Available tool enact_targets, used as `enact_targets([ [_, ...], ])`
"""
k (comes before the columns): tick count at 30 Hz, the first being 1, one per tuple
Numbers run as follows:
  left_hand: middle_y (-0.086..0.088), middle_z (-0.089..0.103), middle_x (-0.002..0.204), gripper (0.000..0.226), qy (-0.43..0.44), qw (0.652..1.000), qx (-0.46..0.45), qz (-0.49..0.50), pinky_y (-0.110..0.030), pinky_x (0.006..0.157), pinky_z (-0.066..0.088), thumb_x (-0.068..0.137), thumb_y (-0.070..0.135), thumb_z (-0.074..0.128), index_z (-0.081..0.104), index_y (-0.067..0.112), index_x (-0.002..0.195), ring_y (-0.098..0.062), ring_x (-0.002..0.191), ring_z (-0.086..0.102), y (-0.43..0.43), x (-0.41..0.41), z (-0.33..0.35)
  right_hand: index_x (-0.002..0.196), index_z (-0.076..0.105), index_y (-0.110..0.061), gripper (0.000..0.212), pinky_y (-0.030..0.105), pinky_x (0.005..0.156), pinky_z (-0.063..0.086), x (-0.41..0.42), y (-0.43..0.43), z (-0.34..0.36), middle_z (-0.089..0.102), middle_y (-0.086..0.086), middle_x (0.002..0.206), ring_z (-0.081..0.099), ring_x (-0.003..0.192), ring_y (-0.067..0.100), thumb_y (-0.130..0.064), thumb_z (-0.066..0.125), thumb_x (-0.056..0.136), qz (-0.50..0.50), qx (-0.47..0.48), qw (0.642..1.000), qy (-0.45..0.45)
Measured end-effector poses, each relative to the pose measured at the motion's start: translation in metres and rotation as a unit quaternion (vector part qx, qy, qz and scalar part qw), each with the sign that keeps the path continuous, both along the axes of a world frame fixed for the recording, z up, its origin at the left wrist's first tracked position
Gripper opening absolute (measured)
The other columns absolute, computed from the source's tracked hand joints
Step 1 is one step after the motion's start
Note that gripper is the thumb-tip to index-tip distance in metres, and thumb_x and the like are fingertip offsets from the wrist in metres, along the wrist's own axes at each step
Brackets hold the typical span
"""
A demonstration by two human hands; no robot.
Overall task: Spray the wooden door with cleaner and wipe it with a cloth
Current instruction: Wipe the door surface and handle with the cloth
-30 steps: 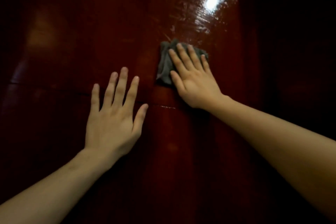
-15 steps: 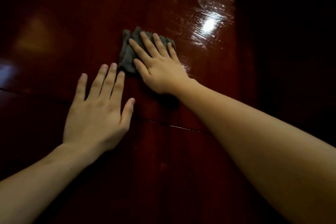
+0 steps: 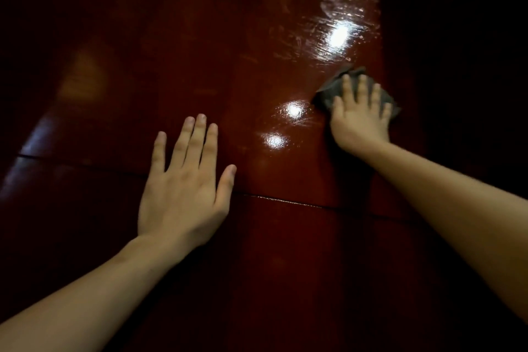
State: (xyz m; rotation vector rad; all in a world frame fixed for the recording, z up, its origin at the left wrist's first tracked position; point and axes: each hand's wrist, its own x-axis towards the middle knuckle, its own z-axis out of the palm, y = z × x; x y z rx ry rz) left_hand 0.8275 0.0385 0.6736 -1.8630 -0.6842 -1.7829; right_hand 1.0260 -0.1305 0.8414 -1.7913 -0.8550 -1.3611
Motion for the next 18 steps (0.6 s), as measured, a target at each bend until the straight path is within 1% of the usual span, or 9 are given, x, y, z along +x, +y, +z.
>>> enact_targets([
  [2,-0.001,-0.004,0.175,0.075,0.008,0.999,0.000,-0.047,-0.047,0.131,-0.005,0.102,0.054,0.009,0.001,0.017,0.166,-0.011,0.160,-0.012,0.001,-0.007,-0.003,0.165,0.003,-0.033,0.061,0.055,0.126,-0.008,-0.032,0.029,-0.017,-0.008,0.000,0.173,-0.012,0.159,0.028,-0.045,0.020,0.108,0.011,-0.040,0.996,-0.080],
  [4,0.002,-0.001,0.175,0.074,0.005,0.998,-0.003,-0.067,-0.049,0.130,-0.009,0.101,0.052,0.011,0.006,0.019,0.166,-0.008,0.160,-0.011,0.007,-0.020,-0.007,0.165,0.003,-0.034,0.061,0.056,0.126,-0.009,-0.068,0.058,-0.030,-0.007,0.000,0.173,-0.013,0.159,0.028,-0.047,0.021,0.108,0.028,-0.083,0.987,-0.138],
  [6,0.004,0.005,0.175,0.072,-0.011,0.998,-0.023,-0.052,-0.055,0.128,-0.012,0.101,0.051,0.011,0.015,0.021,0.165,-0.007,0.160,-0.008,0.020,-0.038,-0.009,0.165,0.003,-0.034,0.062,0.057,0.125,-0.009,-0.105,0.085,-0.041,-0.008,0.000,0.173,-0.015,0.158,0.028,-0.048,0.022,0.108,0.041,-0.129,0.971,-0.198],
  [9,0.003,0.013,0.174,0.068,-0.039,0.998,-0.045,-0.010,-0.063,0.126,-0.005,0.102,0.049,0.014,0.033,0.020,0.160,-0.011,0.161,0.000,0.046,-0.071,-0.012,0.165,0.001,-0.035,0.062,0.058,0.125,-0.011,-0.153,0.122,-0.057,-0.010,-0.001,0.173,-0.018,0.158,0.028,-0.049,0.020,0.108,0.064,-0.212,0.936,-0.272],
  [11,0.003,0.016,0.173,0.066,-0.046,0.998,-0.048,0.003,-0.064,0.127,0.003,0.102,0.048,0.016,0.039,0.018,0.157,-0.013,0.161,0.005,0.057,-0.084,-0.016,0.165,0.001,-0.035,0.062,0.058,0.125,-0.010,-0.169,0.135,-0.059,-0.010,-0.002,0.173,-0.017,0.158,0.028,-0.050,0.018,0.107,0.055,-0.228,0.925,-0.298],
  [14,0.005,0.019,0.173,0.066,-0.056,0.997,-0.041,0.013,-0.059,0.128,0.009,0.103,0.048,0.016,0.034,0.022,0.160,-0.013,0.161,0.009,0.064,-0.095,-0.030,0.165,0.003,-0.036,0.062,0.058,0.125,-0.009,-0.186,0.149,-0.051,-0.006,-0.002,0.174,-0.013,0.159,0.027,-0.051,0.019,0.107,0.049,-0.217,0.927,-0.301],
  [16,0.007,0.017,0.173,0.067,-0.064,0.997,-0.042,0.004,-0.055,0.129,0.007,0.102,0.050,0.014,0.028,0.025,0.163,-0.010,0.161,0.007,0.064,-0.097,-0.032,0.164,0.003,-0.036,0.061,0.058,0.125,-0.010,-0.193,0.155,-0.042,-0.007,-0.003,0.174,-0.014,0.159,0.027,-0.051,0.019,0.107,0.050,-0.215,0.931,-0.291],
  [18,0.009,0.011,0.174,0.069,-0.054,0.997,-0.046,-0.007,-0.049,0.130,0.001,0.101,0.053,0.010,0.021,0.029,0.164,-0.007,0.160,0.000,0.066,-0.101,-0.032,0.164,0.002,-0.036,0.061,0.058,0.125,-0.010,-0.201,0.162,-0.032,-0.007,-0.002,0.174,-0.014,0.159,0.027,-0.051,0.018,0.107,0.051,-0.205,0.935,-0.286],
])
